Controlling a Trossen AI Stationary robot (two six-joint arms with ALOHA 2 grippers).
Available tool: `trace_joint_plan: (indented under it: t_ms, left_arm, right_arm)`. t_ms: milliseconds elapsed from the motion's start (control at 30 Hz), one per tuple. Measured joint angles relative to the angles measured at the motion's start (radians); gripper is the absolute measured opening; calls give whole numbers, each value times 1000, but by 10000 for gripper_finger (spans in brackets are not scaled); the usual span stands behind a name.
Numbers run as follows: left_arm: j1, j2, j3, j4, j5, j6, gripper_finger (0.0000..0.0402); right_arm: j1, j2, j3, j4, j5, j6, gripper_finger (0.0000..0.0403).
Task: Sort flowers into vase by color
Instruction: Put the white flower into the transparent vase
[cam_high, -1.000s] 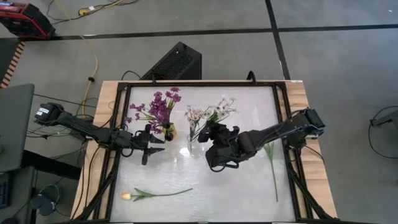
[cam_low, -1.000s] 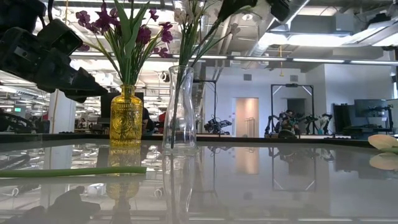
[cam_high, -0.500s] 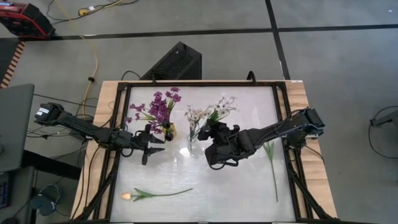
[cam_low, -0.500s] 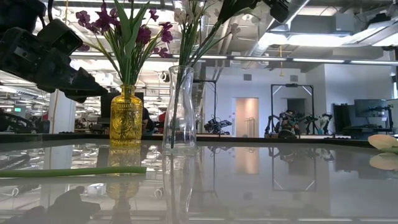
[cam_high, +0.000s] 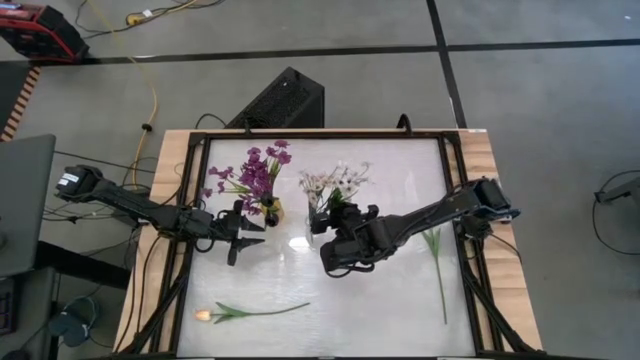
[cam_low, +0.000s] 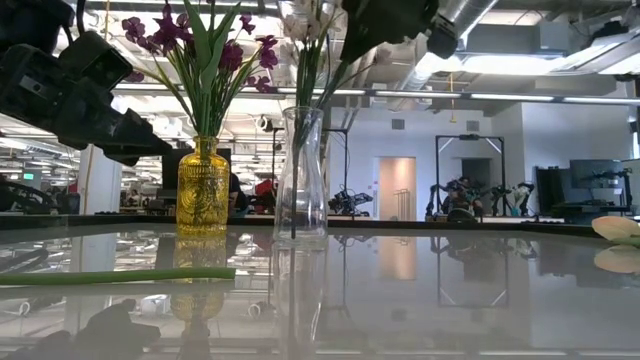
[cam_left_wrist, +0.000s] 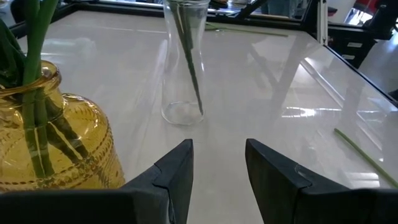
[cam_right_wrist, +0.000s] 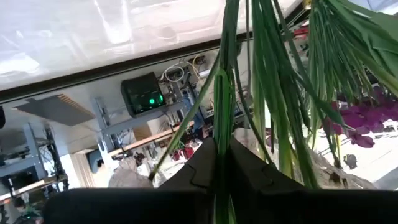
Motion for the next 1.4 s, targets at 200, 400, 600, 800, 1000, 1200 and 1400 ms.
trace_joint_plan:
  t_ms: [200, 400, 600, 800, 1000, 1200, 1400]
  left_arm:
    - [0, 0, 0, -1, 0, 6, 134]
    - [0, 0, 0, -1, 0, 8, 134]
    - [0, 0, 0, -1, 0, 8, 134]
    - [0, 0, 0, -2, 1, 9, 134]
    - [0, 0, 0, -2, 27, 9, 134]
    - [0, 0, 0, -17, 27, 8, 134]
    - [0, 0, 0, -18, 25, 8, 134]
  right_arm:
    - [1, -5, 4, 1, -17, 1, 100]
    - [5, -6, 47, -5, -26, 72, 152]
    - [9, -7, 93, -7, -51, 204, 190]
    - [8, -7, 99, -8, -73, 368, 218]
    - [8, -7, 99, -8, -176, 524, 241]
    - [18, -7, 99, -4, -219, 579, 255]
    - [22, -7, 99, 3, -357, 655, 256]
